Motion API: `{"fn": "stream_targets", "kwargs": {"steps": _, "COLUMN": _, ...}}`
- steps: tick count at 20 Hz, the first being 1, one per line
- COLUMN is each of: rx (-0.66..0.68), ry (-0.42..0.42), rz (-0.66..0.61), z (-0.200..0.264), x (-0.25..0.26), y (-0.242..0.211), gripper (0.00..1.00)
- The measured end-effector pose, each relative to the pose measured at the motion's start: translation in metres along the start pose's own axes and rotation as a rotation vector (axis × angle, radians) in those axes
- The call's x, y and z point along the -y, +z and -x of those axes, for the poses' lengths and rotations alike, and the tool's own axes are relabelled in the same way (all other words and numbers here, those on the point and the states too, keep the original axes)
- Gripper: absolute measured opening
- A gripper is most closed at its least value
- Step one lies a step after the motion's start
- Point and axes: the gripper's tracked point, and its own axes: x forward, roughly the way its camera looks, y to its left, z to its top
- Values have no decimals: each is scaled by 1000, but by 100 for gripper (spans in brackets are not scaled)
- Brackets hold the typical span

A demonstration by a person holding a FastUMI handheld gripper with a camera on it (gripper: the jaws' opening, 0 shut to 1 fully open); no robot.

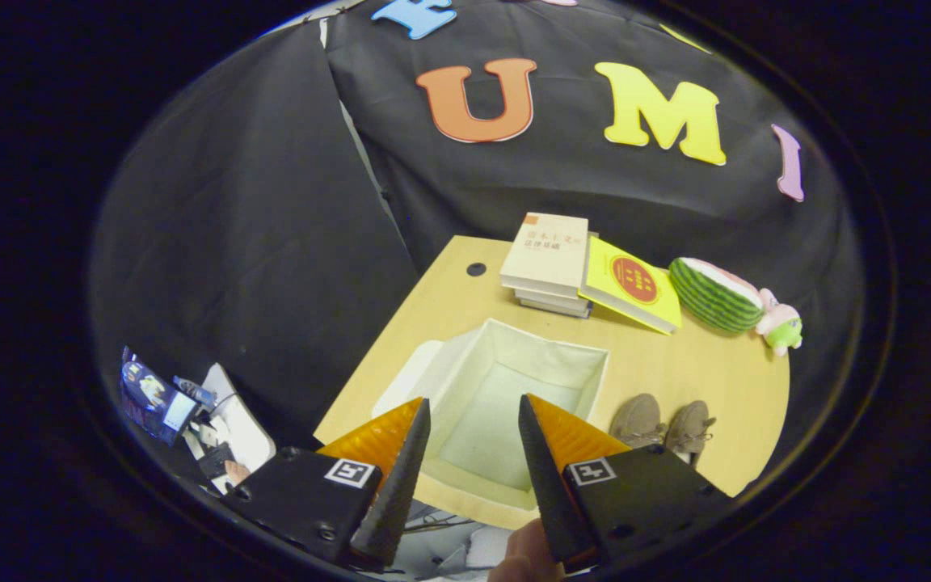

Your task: Open the storage box then place both shoes into the box .Put the left shoe in first, then the right shoe, with the right side of both shoes facing outward in a uniform manner.

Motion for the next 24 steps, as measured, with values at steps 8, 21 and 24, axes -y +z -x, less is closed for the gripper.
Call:
{"fn": "stream_targets", "kwargs": {"steps": 8, "rx": -133, "ry": -342, "rz": 48, "z": -15, "x": 155, "y": -57, "gripper": 81}}
{"fn": "stream_targets", "kwargs": {"steps": 21, "rx": -397, "ry": -360, "rz": -84, "z": -92, "x": 238, "y": -170, "gripper": 81}}
{"fn": "stream_targets", "kwargs": {"steps": 24, "rx": -431, "ry": -328, "rz": -131, "z": -112, "x": 248, "y": -190, "gripper": 81}}
